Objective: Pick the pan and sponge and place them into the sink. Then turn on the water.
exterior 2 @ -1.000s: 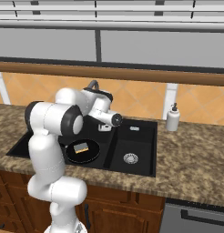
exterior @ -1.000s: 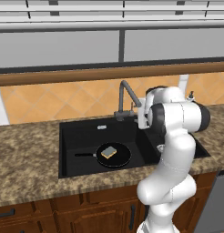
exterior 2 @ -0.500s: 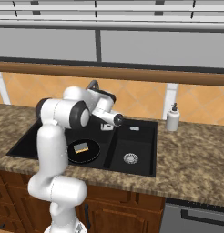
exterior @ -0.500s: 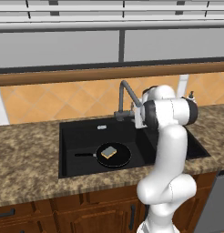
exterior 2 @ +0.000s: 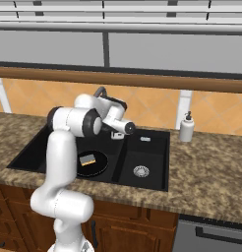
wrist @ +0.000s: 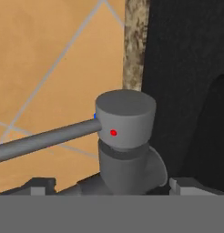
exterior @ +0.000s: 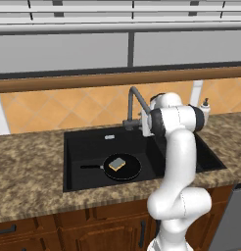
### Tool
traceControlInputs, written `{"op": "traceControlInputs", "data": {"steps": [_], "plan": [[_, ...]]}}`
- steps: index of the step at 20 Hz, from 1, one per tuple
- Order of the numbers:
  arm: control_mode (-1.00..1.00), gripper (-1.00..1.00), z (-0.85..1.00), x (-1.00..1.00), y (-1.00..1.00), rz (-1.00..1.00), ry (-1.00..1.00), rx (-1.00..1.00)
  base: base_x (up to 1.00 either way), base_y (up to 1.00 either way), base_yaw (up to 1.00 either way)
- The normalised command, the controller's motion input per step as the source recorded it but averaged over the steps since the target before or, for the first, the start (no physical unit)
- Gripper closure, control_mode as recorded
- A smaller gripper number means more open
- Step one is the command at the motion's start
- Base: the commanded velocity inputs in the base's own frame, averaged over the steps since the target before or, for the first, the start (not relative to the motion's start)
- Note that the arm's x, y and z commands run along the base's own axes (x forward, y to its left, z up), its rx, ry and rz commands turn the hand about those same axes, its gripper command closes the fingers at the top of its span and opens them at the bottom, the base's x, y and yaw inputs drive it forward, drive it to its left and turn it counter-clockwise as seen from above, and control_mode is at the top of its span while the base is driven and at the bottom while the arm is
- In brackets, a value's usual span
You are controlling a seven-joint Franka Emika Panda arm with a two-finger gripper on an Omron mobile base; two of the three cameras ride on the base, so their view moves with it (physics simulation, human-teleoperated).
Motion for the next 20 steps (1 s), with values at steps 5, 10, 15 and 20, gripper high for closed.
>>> {"op": "traceControlInputs", "data": {"steps": [5,10,15,20], "plan": [[-1.00,-1.00,-0.20,0.46,0.00,0.00,0.00,0.00,0.00,0.00,0.00],[-1.00,-1.00,-0.21,0.40,0.00,0.00,0.00,0.00,0.00,0.00,0.00],[-1.00,-1.00,-0.24,0.28,-0.01,-0.02,0.00,0.00,0.00,0.00,0.00],[-1.00,-1.00,-0.19,0.20,-0.28,-0.06,0.00,0.10,0.00,0.00,0.00]]}}
